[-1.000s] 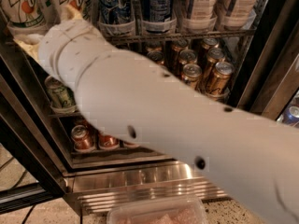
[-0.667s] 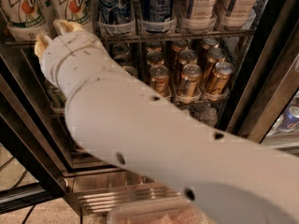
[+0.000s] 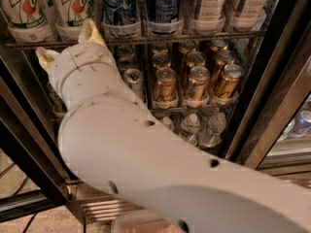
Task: Pick 7up can from top shelf of fridge
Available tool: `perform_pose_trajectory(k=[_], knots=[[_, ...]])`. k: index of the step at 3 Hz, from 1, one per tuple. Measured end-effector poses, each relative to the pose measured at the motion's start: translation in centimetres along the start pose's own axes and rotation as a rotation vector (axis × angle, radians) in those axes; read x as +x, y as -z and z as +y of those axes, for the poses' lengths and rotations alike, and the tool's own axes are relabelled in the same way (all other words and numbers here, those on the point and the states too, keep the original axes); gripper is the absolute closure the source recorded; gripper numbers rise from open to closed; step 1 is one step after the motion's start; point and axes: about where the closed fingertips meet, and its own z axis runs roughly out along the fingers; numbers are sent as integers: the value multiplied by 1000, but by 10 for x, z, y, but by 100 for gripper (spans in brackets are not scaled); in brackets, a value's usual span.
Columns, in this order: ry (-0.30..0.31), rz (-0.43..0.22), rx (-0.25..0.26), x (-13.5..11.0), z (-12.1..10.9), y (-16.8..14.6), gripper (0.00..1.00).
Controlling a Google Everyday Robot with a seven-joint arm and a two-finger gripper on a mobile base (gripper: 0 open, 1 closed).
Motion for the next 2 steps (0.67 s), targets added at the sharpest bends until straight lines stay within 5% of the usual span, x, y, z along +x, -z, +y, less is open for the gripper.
perform_pose_trajectory(k=[1, 2], knots=[[0, 4, 24, 4, -3, -3, 15], [-7, -2, 46, 5, -8, -8, 15]])
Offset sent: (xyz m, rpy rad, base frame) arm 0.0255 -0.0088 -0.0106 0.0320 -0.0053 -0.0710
